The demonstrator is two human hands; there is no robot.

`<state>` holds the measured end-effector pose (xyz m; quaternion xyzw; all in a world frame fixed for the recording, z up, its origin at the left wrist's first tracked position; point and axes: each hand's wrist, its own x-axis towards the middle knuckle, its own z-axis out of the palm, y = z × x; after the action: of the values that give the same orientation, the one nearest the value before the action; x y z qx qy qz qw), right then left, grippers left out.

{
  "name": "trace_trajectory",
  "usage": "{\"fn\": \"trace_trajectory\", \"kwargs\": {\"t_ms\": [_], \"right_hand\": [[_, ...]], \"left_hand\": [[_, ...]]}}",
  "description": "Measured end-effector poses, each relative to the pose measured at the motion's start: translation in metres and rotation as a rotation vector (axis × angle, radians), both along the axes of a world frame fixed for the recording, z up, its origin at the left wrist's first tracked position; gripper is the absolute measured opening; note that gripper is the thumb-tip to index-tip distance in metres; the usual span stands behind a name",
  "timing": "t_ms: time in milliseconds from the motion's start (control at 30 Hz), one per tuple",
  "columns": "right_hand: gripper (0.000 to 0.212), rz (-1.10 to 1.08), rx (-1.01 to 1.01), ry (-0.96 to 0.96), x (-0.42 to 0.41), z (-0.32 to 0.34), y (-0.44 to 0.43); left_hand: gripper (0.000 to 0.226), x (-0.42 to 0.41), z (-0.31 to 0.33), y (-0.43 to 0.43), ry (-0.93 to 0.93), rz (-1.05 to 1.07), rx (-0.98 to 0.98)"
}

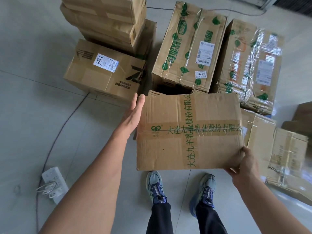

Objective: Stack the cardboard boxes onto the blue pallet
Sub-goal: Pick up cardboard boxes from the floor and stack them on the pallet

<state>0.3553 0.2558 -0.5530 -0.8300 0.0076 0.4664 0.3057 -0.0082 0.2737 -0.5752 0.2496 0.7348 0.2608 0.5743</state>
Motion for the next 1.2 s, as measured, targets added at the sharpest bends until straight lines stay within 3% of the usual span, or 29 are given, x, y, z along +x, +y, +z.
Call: {"fn": "trace_trajectory", "kwargs": {"t_ms": [267,400,500,667,767,933,1200], "right_hand": [[0.018,0.165,0.054,-0.059,0.007,0.010,0.012],[0.038,0.298,0.145,-0.129,0.011,0.017,0.039],[0.034,0.467,0.228,-0.158,0.002,0.022,0.079],[0.036,0.772,0.301,-0.123,-0.039,0.031,0.153],[0.029,0.901,0.350,-0.059,-0.078,0.034,0.187],[0.035,1.109,0.414,-0.027,-0.136,0.029,0.223],[0.042,1.281,0.392,-0.063,-0.156,-0.006,0.244]], "left_hand": [[0.085,0.003,0.008,-0.016,-0.011,0.094,-0.033],[0.076,0.007,0.019,-0.040,-0.045,0.154,-0.060],[0.070,0.007,0.025,-0.055,-0.048,0.260,-0.072],[0.087,0.003,0.026,-0.081,-0.068,0.550,-0.066],[0.088,0.000,0.029,-0.095,-0.107,0.701,-0.047],[0.087,0.001,0.016,-0.104,-0.134,0.922,-0.036],[0.083,0.014,-0.014,-0.107,-0.135,1.000,-0.064]]}}
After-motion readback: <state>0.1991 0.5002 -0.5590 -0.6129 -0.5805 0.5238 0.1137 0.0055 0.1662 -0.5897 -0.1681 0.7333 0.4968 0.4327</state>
